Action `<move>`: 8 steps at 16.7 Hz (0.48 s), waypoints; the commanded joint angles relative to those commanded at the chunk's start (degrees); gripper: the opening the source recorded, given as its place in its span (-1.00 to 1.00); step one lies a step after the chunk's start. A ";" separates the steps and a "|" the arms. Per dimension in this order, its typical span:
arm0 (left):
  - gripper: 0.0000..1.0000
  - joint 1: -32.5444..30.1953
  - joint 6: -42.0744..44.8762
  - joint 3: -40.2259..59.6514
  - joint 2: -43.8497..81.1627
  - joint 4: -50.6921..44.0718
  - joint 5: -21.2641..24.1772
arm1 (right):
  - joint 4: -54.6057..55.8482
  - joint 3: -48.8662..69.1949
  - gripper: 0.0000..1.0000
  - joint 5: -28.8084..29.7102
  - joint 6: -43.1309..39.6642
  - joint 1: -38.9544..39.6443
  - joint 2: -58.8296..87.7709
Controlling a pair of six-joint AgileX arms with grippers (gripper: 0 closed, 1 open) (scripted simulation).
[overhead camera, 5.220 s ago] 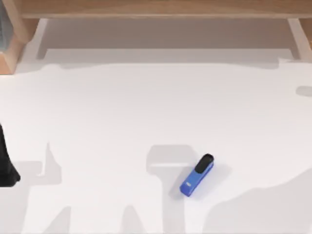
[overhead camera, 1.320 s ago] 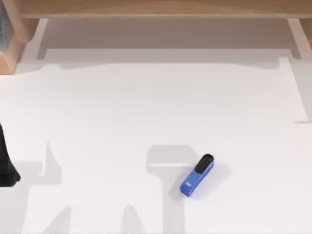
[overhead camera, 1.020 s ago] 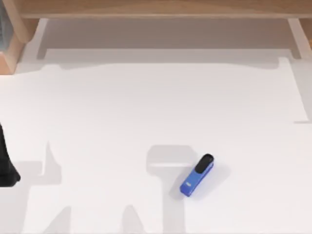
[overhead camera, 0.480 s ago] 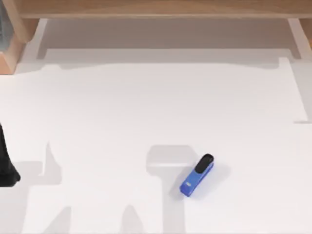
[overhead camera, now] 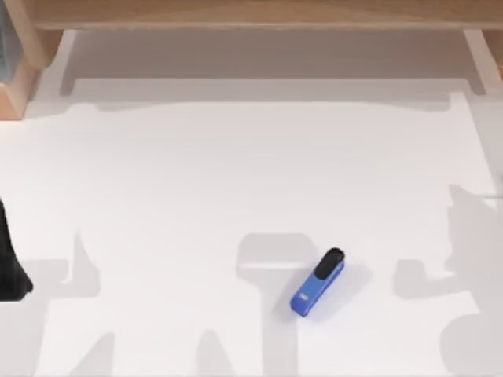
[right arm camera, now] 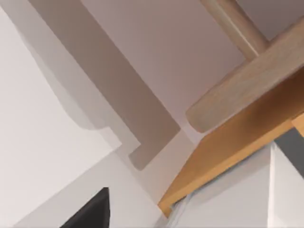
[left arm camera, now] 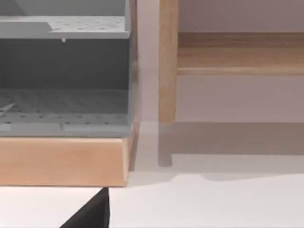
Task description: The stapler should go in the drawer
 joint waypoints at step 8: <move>1.00 0.00 0.00 0.00 0.00 0.00 0.00 | -44.80 20.59 1.00 12.21 49.34 26.43 -3.24</move>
